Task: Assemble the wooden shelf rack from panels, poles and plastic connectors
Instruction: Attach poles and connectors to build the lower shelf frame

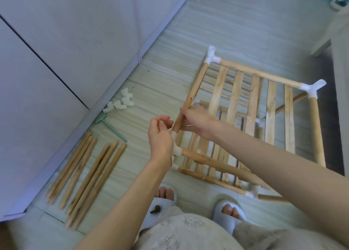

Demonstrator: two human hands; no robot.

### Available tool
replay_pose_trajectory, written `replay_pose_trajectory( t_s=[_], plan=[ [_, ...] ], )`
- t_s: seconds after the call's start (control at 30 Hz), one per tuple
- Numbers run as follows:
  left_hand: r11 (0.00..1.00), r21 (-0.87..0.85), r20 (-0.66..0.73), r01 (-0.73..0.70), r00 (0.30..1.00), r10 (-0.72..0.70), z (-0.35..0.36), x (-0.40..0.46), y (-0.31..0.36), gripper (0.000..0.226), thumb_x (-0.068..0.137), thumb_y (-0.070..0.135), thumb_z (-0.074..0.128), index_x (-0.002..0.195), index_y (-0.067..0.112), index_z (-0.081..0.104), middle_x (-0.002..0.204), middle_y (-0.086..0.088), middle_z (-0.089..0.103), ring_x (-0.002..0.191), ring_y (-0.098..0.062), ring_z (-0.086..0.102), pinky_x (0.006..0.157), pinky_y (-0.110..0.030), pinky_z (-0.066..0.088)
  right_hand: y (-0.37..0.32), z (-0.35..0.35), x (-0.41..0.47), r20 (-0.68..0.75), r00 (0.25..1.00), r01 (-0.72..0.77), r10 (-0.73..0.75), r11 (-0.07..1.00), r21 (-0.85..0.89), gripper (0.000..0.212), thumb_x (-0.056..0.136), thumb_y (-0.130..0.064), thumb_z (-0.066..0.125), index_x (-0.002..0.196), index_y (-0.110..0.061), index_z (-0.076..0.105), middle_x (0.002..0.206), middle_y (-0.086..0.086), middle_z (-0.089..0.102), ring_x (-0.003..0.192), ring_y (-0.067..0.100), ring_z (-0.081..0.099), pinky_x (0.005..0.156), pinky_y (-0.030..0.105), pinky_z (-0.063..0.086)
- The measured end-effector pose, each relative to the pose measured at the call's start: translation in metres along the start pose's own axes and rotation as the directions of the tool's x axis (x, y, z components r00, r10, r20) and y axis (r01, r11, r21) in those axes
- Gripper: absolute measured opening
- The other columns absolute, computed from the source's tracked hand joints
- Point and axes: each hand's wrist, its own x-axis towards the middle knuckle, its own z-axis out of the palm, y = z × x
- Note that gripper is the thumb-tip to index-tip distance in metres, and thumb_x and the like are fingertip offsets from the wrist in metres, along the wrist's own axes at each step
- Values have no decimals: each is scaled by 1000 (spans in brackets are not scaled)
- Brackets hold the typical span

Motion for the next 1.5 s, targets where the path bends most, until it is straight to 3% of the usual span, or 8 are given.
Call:
replay_pose_trajectory(
  t_s=[0.1, 0.3, 0.5, 0.73, 0.97, 1.1, 1.3, 1.5],
  plan=[
    [973, 130, 200, -192, 966, 163, -3, -3, 1, 27, 100, 9, 32, 90, 20, 55, 93, 7, 57, 90, 2, 54, 83, -17, 44, 29, -31, -34, 84, 925, 342, -371, 713, -613, 25, 97, -21, 45, 102, -7, 64, 98, 5, 63, 88, 15, 58, 82, 24, 44],
    [602, 391, 786, -697, 592, 175, -48, 4, 6, 20, 89, 33, 56, 107, 23, 57, 123, 15, 48, 118, -1, 41, 97, -8, 29, 83, -59, -69, 463, 753, 537, -467, 31, -843, 46, 91, -45, 51, 126, -16, 55, 137, 2, 45, 138, 19, 26, 111, 39, 22],
    [225, 421, 895, -879, 443, 58, -55, 1, 12, 28, 84, 24, 66, 109, 16, 57, 136, 10, 45, 115, -12, 49, 93, -31, 42, 98, -64, -70, 459, 739, 556, -493, 62, -829, 42, 91, -34, 55, 129, -18, 51, 144, 0, 39, 143, 16, 14, 110, 37, 22],
    [218, 390, 873, -894, 435, 222, -56, -9, -4, 25, 81, 21, 71, 98, 13, 54, 125, 11, 55, 87, -12, 60, 58, -22, 37, 101, -67, -74, 415, 676, 562, -609, 62, -825, 45, 91, -43, 35, 103, -14, 67, 118, 1, 61, 132, 25, 41, 91, 42, 42],
    [317, 424, 833, -848, 503, 232, -46, -14, -15, 32, 79, 20, 71, 106, 15, 54, 117, 19, 55, 94, -6, 50, 66, -16, 31, 105, -64, -68, 426, 665, 621, -614, 137, -772, 45, 91, -40, 36, 100, -9, 67, 108, 1, 65, 128, 27, 45, 94, 44, 48],
    [578, 383, 822, -720, 551, 142, -44, -12, -17, 59, 83, 20, 68, 132, 36, 38, 135, 16, 44, 117, -6, 48, 90, -16, 38, 107, -66, -71, 397, 616, 589, -680, 63, -806, 39, 88, -39, 47, 100, -9, 70, 115, 8, 63, 124, 32, 49, 91, 46, 49],
    [990, 101, 523, -95, 852, 28, -28, -27, -16, 61, 86, 49, 45, 141, 25, 32, 140, 7, 41, 119, -5, 50, 94, -26, 46, 118, -86, -86, 351, 555, 454, -754, -79, -888, 42, 84, -46, 47, 92, -10, 67, 95, 6, 64, 85, 25, 60, 70, 36, 48],
    [937, -13, 447, 348, 841, -306, 2, -12, 0, 37, 100, 41, 31, 107, 18, 58, 95, -3, 67, 93, -18, 60, 77, -29, 46, 115, -100, -84, 444, 565, 460, -695, -180, -869, 39, 90, -40, 41, 87, -12, 69, 87, 1, 67, 92, 24, 63, 82, 37, 48]
  ],
)
